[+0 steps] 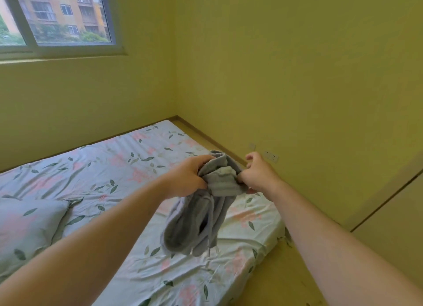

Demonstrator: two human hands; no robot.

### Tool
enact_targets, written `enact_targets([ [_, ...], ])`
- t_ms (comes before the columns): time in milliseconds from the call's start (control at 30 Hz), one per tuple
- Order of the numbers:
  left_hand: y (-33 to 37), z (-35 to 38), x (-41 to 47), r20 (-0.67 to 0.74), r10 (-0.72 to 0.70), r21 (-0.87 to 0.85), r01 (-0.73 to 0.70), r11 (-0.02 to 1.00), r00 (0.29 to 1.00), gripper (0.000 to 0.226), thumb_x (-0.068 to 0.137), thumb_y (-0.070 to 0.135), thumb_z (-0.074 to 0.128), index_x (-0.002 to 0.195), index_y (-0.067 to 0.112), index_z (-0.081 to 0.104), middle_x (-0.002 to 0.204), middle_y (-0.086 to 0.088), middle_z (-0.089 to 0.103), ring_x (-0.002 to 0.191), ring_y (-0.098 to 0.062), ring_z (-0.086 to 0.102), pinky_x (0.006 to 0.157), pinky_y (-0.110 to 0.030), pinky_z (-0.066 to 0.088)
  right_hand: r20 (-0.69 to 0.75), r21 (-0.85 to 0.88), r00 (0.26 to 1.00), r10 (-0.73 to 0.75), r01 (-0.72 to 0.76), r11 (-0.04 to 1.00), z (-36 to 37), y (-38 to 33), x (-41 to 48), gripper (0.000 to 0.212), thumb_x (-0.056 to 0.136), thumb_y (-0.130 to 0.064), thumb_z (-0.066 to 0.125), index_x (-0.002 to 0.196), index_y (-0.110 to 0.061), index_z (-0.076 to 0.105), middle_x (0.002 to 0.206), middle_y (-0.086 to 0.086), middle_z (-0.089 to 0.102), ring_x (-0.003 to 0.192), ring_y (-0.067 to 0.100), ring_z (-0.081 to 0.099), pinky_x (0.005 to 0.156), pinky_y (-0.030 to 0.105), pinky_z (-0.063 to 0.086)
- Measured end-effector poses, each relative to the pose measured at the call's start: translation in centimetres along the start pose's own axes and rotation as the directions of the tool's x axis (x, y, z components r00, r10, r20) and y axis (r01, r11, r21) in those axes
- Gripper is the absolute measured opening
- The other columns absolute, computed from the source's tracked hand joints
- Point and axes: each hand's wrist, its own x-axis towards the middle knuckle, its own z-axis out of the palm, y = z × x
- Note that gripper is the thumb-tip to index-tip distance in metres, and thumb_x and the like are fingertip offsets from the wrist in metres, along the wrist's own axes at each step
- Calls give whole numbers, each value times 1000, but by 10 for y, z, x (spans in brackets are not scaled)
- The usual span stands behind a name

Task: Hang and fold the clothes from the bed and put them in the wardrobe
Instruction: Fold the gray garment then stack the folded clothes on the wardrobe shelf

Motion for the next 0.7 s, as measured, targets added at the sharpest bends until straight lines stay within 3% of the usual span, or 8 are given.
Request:
enact_targets([
  [67,7,-8,0,98,33,137,-46,990,995,50,81,-6,63,119,25,64,111,6,68,104,-15,63,93,-43,54,95,-56,988,-124,129,990,-1,3,-5,74,81,-16,70,142,-34,33,124,-5,48,92,15,57,84,47,60],
  [100,10,-11,0,143,33,190,-60,980,989,47,82,-4,63,119,25,65,110,7,68,103,-14,64,92,-42,55,151,-94,972,-179,194,976,2,4,-8,76,80,-20,71,144,-33,33,125,-5,52,95,15,59,87,47,58],
  [233,10,-20,-1,204,4,292,-65,954,979,46,85,-2,63,120,27,66,109,9,69,101,-11,64,87,-32,54,233,-97,944,-234,262,960,21,9,-12,32,92,-25,60,122,-27,53,112,1,63,102,23,61,91,49,54],
  [300,-1,-26,-1,177,5,344,-67,937,984,44,85,-1,62,119,28,64,107,11,67,99,-10,62,82,-27,52,172,-89,961,-218,235,968,26,10,-11,12,97,-27,54,109,-27,52,104,3,63,93,23,59,80,44,53],
  [367,-22,-31,0,128,-14,433,-44,900,992,43,85,1,61,115,32,60,103,14,63,96,-12,59,76,-24,45,98,-96,980,-175,185,978,26,8,-9,6,100,-23,48,104,-26,45,97,6,61,79,22,55,64,38,46],
  [467,-73,-25,-8,26,-69,540,45,840,997,46,88,7,66,122,37,57,105,17,61,96,-10,56,82,-23,42,35,-156,980,-198,201,967,16,-2,-6,31,91,0,35,100,-30,36,82,7,50,66,23,43,52,38,35],
  [600,-148,-2,-41,-122,-219,617,247,747,968,35,90,12,69,116,34,59,112,12,65,101,-11,59,96,-32,53,82,-351,939,-333,340,872,-2,-19,-9,42,71,9,27,85,-28,42,84,2,49,67,23,41,55,38,35],
  [700,-176,-2,-58,-197,-348,478,400,782,916,32,91,11,68,113,33,60,109,11,67,95,-9,63,87,-28,59,139,-481,918,-371,390,785,-6,-17,-11,42,69,12,32,68,-21,58,94,-1,59,80,24,56,67,40,51],
])
